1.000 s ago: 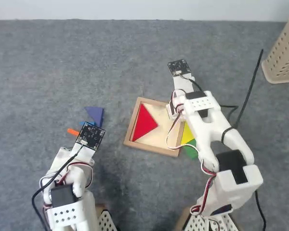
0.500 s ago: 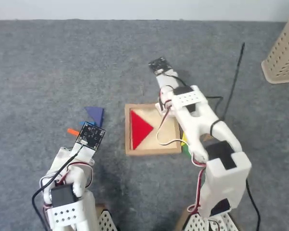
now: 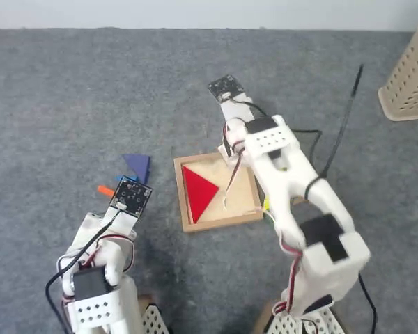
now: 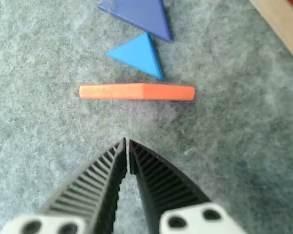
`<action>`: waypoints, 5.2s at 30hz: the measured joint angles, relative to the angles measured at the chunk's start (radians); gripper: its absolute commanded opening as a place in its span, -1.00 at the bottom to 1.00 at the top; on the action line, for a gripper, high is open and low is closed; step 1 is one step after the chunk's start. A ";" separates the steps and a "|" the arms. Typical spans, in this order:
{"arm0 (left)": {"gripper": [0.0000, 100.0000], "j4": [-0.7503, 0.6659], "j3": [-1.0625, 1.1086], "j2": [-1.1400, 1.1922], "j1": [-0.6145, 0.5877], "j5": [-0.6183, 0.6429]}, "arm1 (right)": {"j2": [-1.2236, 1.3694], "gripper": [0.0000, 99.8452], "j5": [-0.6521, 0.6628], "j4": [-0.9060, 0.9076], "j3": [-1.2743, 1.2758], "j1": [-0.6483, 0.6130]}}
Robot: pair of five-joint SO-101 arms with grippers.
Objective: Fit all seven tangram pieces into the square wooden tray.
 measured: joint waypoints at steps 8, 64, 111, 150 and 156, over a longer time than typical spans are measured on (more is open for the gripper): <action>-0.97 0.000 0.000 0.000 0.000 0.000 | -0.078 -0.94 0.005 -0.115 0.224 -0.143; -0.97 0.000 0.000 0.000 0.000 0.000 | 0.189 -0.96 -0.048 -0.038 -0.083 0.199; -0.97 0.000 0.000 0.000 0.000 0.000 | -0.137 -0.55 -0.051 0.132 0.212 0.350; -0.97 0.000 0.000 0.000 0.000 0.000 | 0.143 -0.51 -0.055 0.255 -0.147 0.321; -0.97 0.000 0.000 0.000 0.000 0.000 | 0.242 -0.41 -0.058 0.235 -0.173 0.316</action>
